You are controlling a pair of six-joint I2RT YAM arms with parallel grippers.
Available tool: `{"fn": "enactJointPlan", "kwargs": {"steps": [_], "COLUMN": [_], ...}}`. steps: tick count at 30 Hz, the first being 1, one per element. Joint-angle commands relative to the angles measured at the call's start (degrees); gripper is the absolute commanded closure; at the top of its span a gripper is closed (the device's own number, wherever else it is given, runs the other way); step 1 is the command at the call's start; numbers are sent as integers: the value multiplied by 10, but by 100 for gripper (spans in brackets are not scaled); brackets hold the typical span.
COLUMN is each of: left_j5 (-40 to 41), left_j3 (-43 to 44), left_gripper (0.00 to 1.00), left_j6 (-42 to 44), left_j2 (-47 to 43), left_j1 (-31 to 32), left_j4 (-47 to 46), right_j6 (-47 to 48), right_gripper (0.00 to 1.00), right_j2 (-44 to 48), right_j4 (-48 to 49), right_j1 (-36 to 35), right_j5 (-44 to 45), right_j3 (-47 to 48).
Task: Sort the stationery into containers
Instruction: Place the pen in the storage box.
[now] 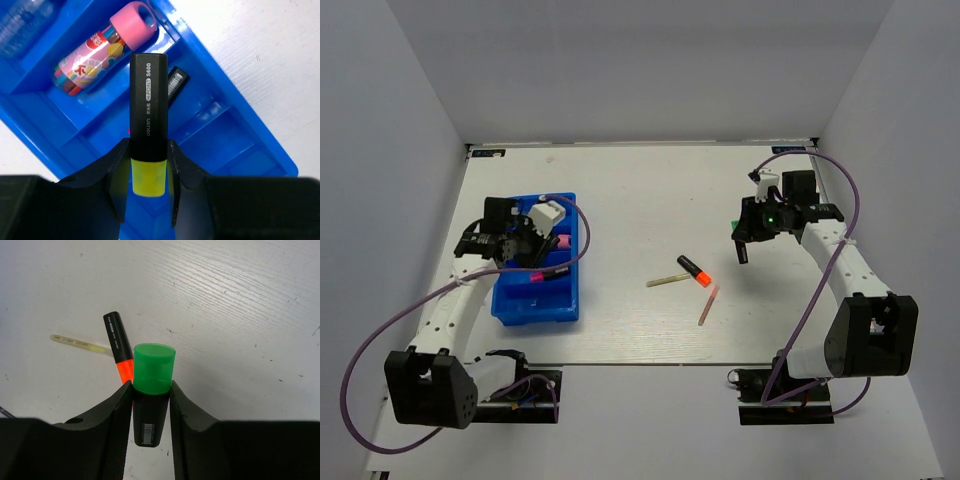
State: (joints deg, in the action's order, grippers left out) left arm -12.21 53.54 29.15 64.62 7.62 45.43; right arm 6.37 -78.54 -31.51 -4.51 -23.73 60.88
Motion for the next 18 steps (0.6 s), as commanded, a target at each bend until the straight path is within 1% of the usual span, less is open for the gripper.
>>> {"fn": "enactJointPlan", "kwargs": {"steps": [1, 2, 5, 11, 13, 14, 16, 18], "left_j5": [-127, -128, -142, -132, -123, -108, -101, -77], "left_j3": [-19, -39, -59, -77, -74, -72, -65, -56], "left_gripper": [100, 100, 100, 100, 100, 94, 87, 87], "left_j6": [37, 44, 53, 69, 73, 77, 77, 81], "left_j2": [2, 3, 17, 47, 58, 63, 73, 83], "left_j1": [-55, -58, -72, -65, -64, -64, -64, -65], "left_j4": [-28, -38, -48, -76, -78, -81, -83, -83], "right_j6": [0, 0, 7, 50, 58, 60, 65, 69], "right_gripper": [100, 100, 100, 100, 100, 100, 100, 100], "right_j2": [17, 16, 16, 12, 12, 14, 12, 6], "right_j4": [7, 7, 7, 4, 5, 5, 7, 3], "right_j1": [2, 2, 2, -14, -21, -24, -32, -39], "right_j5": [-16, -15, -25, -123, -134, -137, -141, -140], "right_j3": [-9, -11, -10, -9, -10, -10, -8, -5]}}
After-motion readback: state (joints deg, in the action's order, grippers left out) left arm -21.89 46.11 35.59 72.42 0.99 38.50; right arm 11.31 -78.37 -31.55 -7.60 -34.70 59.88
